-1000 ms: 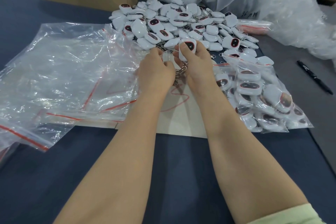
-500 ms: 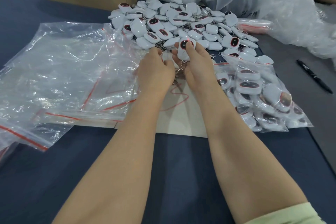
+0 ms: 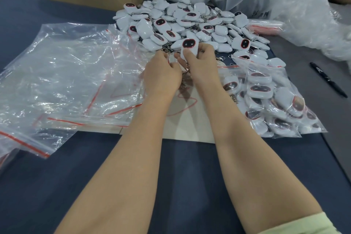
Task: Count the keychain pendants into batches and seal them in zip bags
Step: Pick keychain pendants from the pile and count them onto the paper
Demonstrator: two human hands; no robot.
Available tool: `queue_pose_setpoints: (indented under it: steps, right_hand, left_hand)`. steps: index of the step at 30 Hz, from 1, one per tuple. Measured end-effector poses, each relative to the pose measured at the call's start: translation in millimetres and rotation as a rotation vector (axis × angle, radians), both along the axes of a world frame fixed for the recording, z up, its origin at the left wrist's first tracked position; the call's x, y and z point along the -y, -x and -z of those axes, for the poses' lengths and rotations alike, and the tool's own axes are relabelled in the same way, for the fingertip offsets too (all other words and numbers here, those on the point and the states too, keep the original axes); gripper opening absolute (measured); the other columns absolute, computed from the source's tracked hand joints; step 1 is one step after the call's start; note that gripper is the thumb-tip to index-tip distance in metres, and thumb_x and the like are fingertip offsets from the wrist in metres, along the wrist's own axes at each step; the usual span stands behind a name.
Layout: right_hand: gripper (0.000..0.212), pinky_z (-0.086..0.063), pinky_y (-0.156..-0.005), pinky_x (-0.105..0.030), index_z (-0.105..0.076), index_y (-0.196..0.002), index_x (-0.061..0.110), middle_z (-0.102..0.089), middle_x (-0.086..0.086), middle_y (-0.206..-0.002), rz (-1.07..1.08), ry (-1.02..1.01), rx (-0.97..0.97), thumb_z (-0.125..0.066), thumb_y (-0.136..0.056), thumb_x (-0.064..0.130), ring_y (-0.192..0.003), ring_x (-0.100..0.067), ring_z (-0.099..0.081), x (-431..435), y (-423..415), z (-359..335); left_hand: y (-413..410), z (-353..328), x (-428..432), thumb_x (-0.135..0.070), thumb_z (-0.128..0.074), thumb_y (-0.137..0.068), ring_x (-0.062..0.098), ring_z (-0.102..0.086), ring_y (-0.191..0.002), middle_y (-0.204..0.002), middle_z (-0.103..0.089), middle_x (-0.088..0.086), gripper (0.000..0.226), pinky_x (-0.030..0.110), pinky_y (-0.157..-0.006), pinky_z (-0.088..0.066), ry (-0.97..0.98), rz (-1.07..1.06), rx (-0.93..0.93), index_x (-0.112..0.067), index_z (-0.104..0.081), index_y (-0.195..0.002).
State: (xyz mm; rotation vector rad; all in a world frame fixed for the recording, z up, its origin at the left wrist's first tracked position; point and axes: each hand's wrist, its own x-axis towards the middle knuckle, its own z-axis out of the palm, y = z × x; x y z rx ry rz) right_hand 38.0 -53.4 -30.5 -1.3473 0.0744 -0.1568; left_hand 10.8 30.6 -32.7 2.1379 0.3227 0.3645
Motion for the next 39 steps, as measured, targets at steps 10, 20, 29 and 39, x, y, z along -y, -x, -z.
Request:
queue_pose_setpoints:
  steps: [10,20,29,39]
  right_hand:
    - [0.028,-0.042,-0.061,-0.028,-0.049,-0.081,0.018,-0.06,-0.007,-0.08,-0.033,0.675,-0.047,-0.075,-0.08,0.029,-0.067,-0.02,-0.054,7.2,8.5,-9.2]
    - [0.013,-0.048,-0.074,-0.021,-0.07,-0.098,0.005,-0.068,-0.005,-0.083,-0.143,0.58,0.004,-0.06,-0.091,0.008,-0.082,-0.012,-0.062,2.5,9.7,-21.0]
    - [0.025,-0.048,-0.069,-0.026,-0.068,-0.098,0.006,-0.068,0.0,-0.072,-0.396,0.15,-0.096,-0.044,-0.095,0.001,-0.069,-0.013,-0.061,4.2,18.6,-23.4]
    - [0.033,-0.013,-0.114,-0.03,-0.063,-0.122,0.014,-0.026,-0.01,-0.157,-0.014,1.297,0.078,-0.048,-0.094,0.013,-0.144,-0.029,-0.02,6.9,-0.5,4.1]
  left_hand:
    - [0.3,-3.2,0.8,-0.011,-0.037,-0.097,0.027,-0.049,-0.119,-0.13,-0.055,0.01,0.041,0.026,-0.081,-0.031,0.054,-0.012,-0.015,-0.011,-0.041,-0.137]
    - [10.3,-14.6,19.7,0.001,-0.031,-0.092,0.017,-0.04,-0.133,-0.144,-0.045,0.007,0.054,0.017,-0.104,-0.025,0.174,0.052,0.163,-0.01,-0.037,-0.144]
    - [18.2,-30.7,19.2,0.004,-0.033,-0.084,0.017,-0.047,-0.125,-0.136,-0.052,0.005,0.056,0.021,-0.102,-0.031,0.086,0.019,0.286,-0.014,-0.047,-0.136]
    - [7.7,-1.5,4.0,-0.011,-0.047,-0.087,0.033,-0.046,-0.12,-0.128,-0.053,0.018,0.043,0.039,-0.096,-0.035,-0.282,0.107,0.006,-0.004,-0.045,-0.13]
